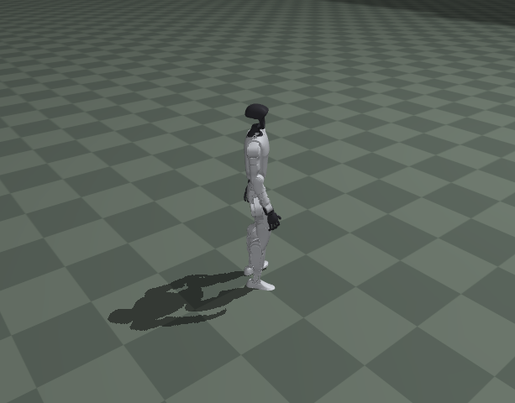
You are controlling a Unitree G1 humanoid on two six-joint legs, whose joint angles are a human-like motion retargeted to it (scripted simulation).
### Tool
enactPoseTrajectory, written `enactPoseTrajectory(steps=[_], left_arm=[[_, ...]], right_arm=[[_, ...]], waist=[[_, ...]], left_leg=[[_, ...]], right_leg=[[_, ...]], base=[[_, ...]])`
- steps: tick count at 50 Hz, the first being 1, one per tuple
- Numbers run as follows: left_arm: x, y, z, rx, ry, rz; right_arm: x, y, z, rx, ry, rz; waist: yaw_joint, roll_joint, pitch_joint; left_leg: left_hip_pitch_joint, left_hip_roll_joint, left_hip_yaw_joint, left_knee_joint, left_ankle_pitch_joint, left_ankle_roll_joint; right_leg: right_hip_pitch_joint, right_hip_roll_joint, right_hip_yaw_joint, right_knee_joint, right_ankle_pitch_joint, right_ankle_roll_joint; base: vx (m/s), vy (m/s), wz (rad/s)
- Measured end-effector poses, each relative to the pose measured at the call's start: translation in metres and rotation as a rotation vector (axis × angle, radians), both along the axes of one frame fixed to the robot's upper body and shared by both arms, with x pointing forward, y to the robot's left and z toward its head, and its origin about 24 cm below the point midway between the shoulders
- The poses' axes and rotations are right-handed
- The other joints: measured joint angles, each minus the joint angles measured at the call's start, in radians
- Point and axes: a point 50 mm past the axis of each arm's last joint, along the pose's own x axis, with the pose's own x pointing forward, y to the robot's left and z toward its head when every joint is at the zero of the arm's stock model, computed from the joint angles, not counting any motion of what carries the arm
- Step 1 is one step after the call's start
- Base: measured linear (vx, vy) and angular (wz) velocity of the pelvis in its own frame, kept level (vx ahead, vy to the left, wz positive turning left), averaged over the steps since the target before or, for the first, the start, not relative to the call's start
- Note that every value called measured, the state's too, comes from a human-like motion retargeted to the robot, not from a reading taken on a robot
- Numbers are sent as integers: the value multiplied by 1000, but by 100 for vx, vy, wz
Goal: In place motions
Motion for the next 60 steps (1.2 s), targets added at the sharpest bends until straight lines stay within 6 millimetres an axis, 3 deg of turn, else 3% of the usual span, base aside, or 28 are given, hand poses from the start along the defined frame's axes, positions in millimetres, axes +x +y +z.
enactPoseTrajectory(steps=[3, 7, 12, 22, 34, 47, 53, 60], left_arm=[[12, 7, -2, 21, -56, -57], [29, 17, -3, 40, -112, -135], [47, 16, -5, 57, -175, -138], [36, 10, -5, 19, -158, -166], [16, 9, -3, -5, -84, -177], [43, 11, -6, 23, -173, -216], [52, 10, -6, 25, -198, -240], [55, 9, -6, 23, -208, -273]], right_arm=[[-15, -4, -4, 32, 73, -82], [-49, -8, -11, 49, 228, -174], [-82, -14, -13, -47, 349, -154], [-118, -17, -13, -123, 458, -78], [-113, -23, -12, -128, 441, -85], [-111, -14, -14, -123, 428, 1], [-113, -4, -15, -44, 418, -74], [-107, -8, -15, -44, 388, -102]], waist=[[21, -6, -3], [78, -21, -13], [73, -20, -12], [45, -9, -13], [46, -6, -18], [46, -8, -36], [42, -10, -44], [46, -12, -40]], left_leg=[[-1, -5, -21, 1, 6, -1], [0, -10, -30, -1, 8, -1], [-10, -8, -57, 2, 11, -1], [1, -1, -52, -6, 6, -8], [34, 2, 1, -18, -10, -14], [37, 0, 17, -21, -20, -13], [32, -4, 14, -22, -21, -10], [35, -14, 19, -27, -24, -3]], right_leg=[[10, -5, -21, 2, -8, -4], [16, -2, -32, 3, -17, -12], [28, -1, -58, -1, -26, -12], [28, 9, -53, 0, -32, -15], [21, 18, -5, 3, -2, -15], [14, 20, 14, 1, -11, -12], [12, 17, 14, -1, -18, -11], [6, 10, 22, 4, -17, -7]], base=[[2, -3, 32], [6, -8, 14], [0, -4, 22], [0, 0, -2], [2, -2, -21], [0, 0, 0], [0, 0, 0], [0, 0, 0]])
